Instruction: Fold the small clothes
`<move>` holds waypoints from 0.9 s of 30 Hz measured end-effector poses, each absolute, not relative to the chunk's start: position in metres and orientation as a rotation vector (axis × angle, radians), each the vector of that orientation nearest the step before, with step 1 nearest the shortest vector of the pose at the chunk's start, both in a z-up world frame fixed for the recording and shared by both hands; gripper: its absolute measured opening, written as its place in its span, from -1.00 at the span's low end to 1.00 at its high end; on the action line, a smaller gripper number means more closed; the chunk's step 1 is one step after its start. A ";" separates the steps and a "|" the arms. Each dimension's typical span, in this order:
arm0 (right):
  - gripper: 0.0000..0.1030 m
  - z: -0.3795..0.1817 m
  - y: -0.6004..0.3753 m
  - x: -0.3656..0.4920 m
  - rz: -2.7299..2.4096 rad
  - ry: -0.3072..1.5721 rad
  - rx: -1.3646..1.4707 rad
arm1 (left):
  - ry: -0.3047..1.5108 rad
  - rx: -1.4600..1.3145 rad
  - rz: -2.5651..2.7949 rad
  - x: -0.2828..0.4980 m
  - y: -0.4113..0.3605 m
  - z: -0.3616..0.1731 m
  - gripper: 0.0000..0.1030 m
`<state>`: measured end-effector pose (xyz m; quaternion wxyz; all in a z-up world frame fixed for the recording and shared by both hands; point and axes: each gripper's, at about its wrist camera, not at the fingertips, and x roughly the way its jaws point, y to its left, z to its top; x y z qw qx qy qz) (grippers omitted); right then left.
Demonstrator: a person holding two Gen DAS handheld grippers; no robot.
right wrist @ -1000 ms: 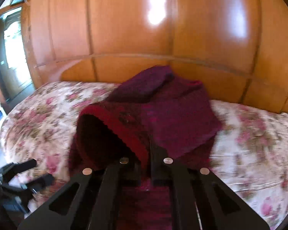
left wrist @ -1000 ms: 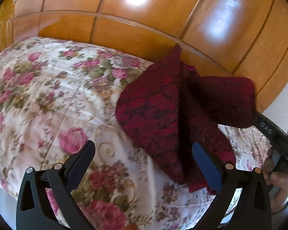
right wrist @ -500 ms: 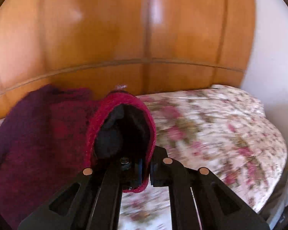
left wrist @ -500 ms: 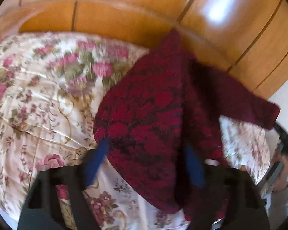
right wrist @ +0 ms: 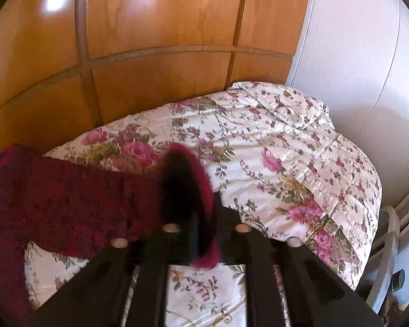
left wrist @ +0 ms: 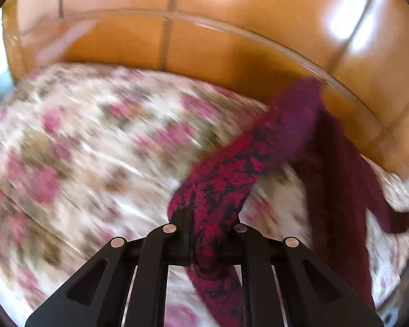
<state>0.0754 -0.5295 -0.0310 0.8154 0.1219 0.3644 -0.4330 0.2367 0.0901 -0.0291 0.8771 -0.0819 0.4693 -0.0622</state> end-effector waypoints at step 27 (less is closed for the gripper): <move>-0.64 -0.118 -0.274 0.042 0.259 0.932 1.127 | 1.013 -0.395 -0.354 0.113 0.088 -0.083 0.16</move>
